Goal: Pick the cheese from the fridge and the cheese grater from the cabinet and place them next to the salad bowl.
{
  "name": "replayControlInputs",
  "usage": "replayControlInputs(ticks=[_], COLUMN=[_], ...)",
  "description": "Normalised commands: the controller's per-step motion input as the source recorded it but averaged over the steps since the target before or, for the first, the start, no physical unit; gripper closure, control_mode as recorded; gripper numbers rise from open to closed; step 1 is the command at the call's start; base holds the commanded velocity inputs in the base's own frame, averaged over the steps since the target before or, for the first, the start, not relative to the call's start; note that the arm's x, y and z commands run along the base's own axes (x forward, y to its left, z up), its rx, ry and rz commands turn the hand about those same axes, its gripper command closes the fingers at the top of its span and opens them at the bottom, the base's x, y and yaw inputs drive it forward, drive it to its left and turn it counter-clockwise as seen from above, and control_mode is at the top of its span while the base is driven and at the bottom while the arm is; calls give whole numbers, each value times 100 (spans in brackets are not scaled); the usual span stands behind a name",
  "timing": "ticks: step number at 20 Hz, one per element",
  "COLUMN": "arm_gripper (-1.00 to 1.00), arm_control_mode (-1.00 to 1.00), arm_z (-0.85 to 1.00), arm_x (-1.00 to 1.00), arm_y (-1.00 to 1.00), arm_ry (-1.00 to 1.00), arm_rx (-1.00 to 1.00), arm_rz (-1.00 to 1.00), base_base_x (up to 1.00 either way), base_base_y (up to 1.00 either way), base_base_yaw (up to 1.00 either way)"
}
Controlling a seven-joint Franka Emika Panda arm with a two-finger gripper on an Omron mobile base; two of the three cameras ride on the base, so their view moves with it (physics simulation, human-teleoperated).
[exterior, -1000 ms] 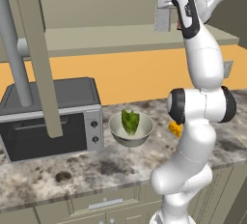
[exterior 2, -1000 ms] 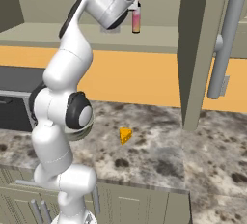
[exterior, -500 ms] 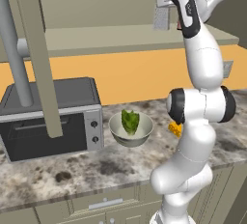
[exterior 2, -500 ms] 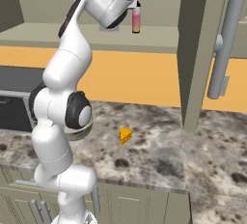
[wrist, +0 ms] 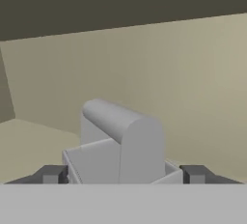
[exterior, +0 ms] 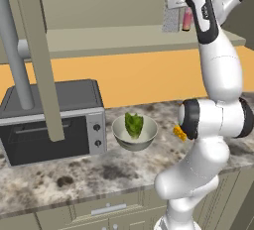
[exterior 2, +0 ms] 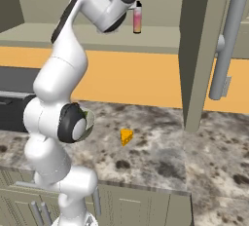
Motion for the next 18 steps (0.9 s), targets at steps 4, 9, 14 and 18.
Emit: replayControlInputs(ticks=[4,9,14,18], arm_gripper=[100,100,100,100], arm_control_mode=[-100,-100,-100,-100], arm_z=[0,12,1,0], arm_x=[-99,-86,-99,-96], arm_y=[0,11,14,17], arm_ry=[-7,-3,1,7], arm_rx=[-1,-5,-2,0], arm_rz=[0,0,0,0], base_base_x=[0,0,0,0], base_base_y=[0,0,0,0], base_base_yaw=[0,0,0,0])
